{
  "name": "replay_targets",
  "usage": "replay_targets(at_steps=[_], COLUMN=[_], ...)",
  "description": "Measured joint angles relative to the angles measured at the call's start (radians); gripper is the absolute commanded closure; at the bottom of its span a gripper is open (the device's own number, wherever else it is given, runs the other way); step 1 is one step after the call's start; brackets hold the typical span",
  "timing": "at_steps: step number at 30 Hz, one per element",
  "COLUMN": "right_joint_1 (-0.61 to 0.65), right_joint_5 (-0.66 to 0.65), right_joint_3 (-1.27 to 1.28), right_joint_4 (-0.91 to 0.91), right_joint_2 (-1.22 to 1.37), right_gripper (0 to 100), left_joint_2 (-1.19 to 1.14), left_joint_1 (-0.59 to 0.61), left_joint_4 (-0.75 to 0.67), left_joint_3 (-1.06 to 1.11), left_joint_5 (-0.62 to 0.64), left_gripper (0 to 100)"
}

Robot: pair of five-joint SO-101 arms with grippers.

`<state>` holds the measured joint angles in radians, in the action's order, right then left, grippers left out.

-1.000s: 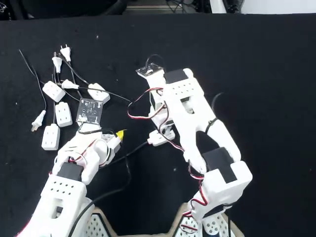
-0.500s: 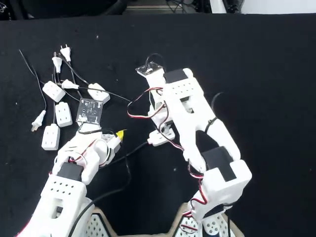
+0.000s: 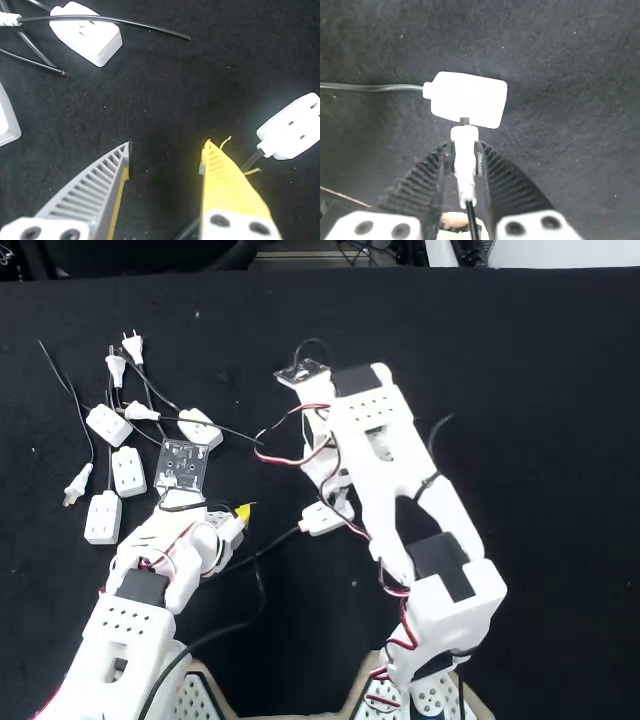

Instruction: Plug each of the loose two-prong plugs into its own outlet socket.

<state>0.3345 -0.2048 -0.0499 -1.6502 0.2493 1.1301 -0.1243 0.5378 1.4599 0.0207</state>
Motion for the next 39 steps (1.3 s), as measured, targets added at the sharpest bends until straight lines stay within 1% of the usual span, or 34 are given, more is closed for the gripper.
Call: replay_targets(at_steps=[6, 15, 39], right_joint_1=[0.0, 0.0, 0.0], right_joint_5=[0.003, 0.005, 0.005], right_joint_3=[-0.002, 0.06, 0.109], right_joint_4=[0.002, 0.107, 0.127], right_joint_2=[0.011, 0.011, 0.009], right_gripper=[98.8, 98.8, 98.8], left_joint_2=[0.0, 0.0, 0.0], left_joint_1=[0.0, 0.0, 0.0], left_joint_4=[0.0, 0.0, 0.0], left_joint_3=[0.0, 0.0, 0.0], left_joint_5=[0.0, 0.0, 0.0], left_gripper=[77, 77, 77])
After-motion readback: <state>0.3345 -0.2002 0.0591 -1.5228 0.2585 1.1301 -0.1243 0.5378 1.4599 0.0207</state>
